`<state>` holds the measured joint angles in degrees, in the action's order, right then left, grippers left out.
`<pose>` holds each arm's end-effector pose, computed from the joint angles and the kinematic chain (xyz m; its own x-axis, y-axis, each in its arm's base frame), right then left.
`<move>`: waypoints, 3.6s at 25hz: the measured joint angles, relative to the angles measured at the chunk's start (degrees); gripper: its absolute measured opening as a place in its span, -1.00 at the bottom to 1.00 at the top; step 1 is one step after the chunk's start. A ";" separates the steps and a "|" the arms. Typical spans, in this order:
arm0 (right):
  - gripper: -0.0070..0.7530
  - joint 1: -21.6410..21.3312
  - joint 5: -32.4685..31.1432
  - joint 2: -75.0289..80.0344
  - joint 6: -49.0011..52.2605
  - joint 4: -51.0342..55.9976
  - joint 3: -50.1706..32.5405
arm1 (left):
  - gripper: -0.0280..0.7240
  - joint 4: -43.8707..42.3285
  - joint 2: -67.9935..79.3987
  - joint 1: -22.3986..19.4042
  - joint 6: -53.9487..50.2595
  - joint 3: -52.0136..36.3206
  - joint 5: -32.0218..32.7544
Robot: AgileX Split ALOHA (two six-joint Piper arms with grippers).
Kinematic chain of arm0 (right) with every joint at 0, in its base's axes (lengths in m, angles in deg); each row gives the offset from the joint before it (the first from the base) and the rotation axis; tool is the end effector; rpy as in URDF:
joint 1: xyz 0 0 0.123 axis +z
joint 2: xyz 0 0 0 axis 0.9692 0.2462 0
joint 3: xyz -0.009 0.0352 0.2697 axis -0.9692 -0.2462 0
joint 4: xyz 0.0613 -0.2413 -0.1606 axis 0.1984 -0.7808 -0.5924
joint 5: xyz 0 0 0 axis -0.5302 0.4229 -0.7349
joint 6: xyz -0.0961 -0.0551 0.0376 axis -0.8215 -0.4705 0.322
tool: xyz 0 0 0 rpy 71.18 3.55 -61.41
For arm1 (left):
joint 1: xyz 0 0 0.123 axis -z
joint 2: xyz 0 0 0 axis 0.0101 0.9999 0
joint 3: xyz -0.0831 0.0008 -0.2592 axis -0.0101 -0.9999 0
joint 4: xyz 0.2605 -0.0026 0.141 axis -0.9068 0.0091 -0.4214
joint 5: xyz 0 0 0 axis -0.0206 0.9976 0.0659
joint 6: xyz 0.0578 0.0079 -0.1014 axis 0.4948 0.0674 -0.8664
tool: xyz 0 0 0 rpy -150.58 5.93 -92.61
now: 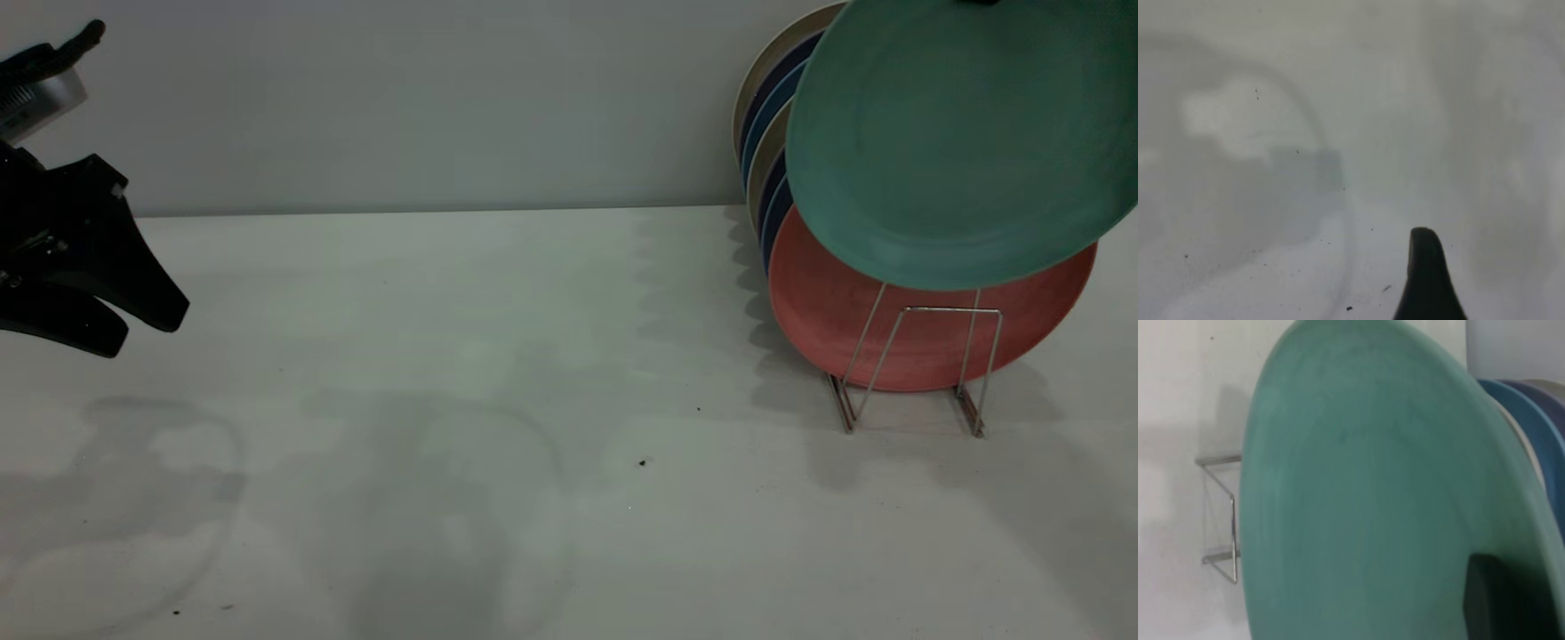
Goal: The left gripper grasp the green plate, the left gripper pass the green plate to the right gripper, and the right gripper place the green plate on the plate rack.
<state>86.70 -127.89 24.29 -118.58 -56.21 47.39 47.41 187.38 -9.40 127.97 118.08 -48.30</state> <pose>0.4318 0.0959 0.2426 0.0554 -0.9710 -0.2326 -0.8070 0.0936 -0.5831 0.3736 0.0092 0.0735 -0.9432 -0.0599 -0.3267 0.0675 0.9286 -0.3649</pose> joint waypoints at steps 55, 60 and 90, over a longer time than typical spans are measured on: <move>-0.36 -0.07 -6.77 3.71 12.44 1.93 0.00 | 0.51 0.00 0.00 0.00 -0.35 0.00 -0.49; -0.35 -0.07 -11.78 2.38 35.96 3.68 0.06 | 0.51 -2.87 -0.33 0.00 -1.74 0.00 -0.56; -0.35 2.26 -32.37 -49.02 85.12 -9.01 -28.36 | 0.39 -22.76 -55.48 0.00 -21.94 -15.67 17.66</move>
<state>88.97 -160.27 -24.72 -33.47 -65.22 19.04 24.65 131.90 -9.40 106.04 102.41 -30.64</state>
